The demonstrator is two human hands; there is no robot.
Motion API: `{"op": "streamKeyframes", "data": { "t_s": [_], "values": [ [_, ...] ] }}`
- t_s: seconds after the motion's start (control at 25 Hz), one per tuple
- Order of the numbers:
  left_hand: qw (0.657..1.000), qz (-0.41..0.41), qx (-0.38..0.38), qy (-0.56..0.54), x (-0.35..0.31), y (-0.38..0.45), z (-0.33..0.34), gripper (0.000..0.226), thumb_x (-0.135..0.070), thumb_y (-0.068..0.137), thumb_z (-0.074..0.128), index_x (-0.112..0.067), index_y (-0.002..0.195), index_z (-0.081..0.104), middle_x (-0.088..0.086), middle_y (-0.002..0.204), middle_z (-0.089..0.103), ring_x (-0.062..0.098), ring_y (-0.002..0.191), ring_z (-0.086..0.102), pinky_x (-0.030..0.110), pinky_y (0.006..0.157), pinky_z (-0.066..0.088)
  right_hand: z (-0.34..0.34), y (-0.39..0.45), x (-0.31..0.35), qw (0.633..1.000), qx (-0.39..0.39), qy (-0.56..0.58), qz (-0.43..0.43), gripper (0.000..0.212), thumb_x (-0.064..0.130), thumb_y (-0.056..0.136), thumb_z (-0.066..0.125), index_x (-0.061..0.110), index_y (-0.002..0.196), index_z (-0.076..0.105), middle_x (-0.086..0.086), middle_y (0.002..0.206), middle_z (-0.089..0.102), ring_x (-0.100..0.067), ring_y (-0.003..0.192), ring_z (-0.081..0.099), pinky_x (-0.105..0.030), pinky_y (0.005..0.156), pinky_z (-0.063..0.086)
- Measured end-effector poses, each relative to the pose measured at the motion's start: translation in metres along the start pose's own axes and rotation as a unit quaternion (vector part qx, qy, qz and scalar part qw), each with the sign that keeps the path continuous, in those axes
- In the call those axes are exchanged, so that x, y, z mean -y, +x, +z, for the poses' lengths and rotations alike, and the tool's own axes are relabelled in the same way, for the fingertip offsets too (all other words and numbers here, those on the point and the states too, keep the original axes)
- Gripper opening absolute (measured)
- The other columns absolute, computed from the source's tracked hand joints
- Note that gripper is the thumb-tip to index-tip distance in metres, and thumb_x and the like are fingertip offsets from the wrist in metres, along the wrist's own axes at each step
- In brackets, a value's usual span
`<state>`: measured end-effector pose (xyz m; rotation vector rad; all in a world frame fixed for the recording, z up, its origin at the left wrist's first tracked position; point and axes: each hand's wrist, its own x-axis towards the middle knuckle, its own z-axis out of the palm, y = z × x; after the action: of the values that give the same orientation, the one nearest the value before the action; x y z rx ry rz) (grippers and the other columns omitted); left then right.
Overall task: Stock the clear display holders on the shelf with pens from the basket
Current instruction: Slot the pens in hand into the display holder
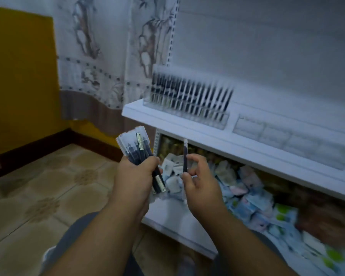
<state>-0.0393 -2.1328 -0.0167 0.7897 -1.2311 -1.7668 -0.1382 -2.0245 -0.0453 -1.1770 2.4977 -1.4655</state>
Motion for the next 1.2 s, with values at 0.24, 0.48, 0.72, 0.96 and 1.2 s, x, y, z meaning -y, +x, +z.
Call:
{"op": "streamKeyframes", "data": {
  "t_s": [0.24,0.48,0.72,0.96,1.2],
  "values": [
    [0.994,-0.039,0.008,-0.097,-0.021,0.037,0.062,0.010,-0.005,0.088,0.066,-0.012,0.089,0.058,0.003,0.065,0.060,0.015,0.055,0.060,0.036,0.058,0.050,-0.036,0.052,-0.001,0.997,-0.080,0.011,0.010,0.036,0.021,0.098,0.055,0.036,0.127,0.039,0.006,0.083,0.058,-0.008,0.063,0.056,-0.033,0.062,0.048],
    [0.983,-0.078,0.004,-0.168,-0.028,0.082,0.107,0.012,-0.004,0.087,0.066,-0.010,0.090,0.056,0.010,0.068,0.061,0.021,0.057,0.062,0.039,0.061,0.055,-0.061,0.107,0.000,0.992,-0.118,0.036,0.001,0.046,0.020,0.095,0.059,0.043,0.127,0.036,0.012,0.078,0.056,-0.004,0.052,0.050,-0.029,0.054,0.044],
    [0.978,-0.146,0.037,-0.147,-0.036,0.115,0.133,0.016,-0.011,0.087,0.067,-0.007,0.100,0.059,0.019,0.086,0.067,0.030,0.068,0.065,0.045,0.054,0.059,-0.080,0.146,0.010,0.989,-0.123,0.074,-0.042,0.069,0.010,0.095,0.059,0.053,0.139,0.028,0.001,0.080,0.054,-0.006,0.049,0.048,-0.016,0.047,0.041],
    [0.973,-0.178,0.058,-0.135,-0.030,0.135,0.156,0.022,-0.011,0.086,0.066,0.001,0.105,0.064,0.018,0.079,0.068,0.027,0.058,0.064,0.038,0.048,0.056,-0.089,0.171,0.007,0.986,-0.136,0.099,-0.004,0.028,0.011,0.104,0.039,0.029,0.104,0.060,-0.005,0.083,0.063,-0.016,0.052,0.048,-0.022,0.048,0.043],
    [0.965,-0.199,0.062,-0.157,-0.021,0.145,0.158,0.010,-0.011,0.087,0.066,-0.001,0.088,0.065,0.013,0.070,0.067,0.020,0.049,0.065,0.033,0.044,0.054,-0.111,0.187,0.015,0.971,-0.102,0.203,0.073,0.012,0.009,0.101,0.048,0.016,0.103,0.057,-0.004,0.081,0.073,-0.015,0.045,0.044,-0.024,0.045,0.037]
  ]
}}
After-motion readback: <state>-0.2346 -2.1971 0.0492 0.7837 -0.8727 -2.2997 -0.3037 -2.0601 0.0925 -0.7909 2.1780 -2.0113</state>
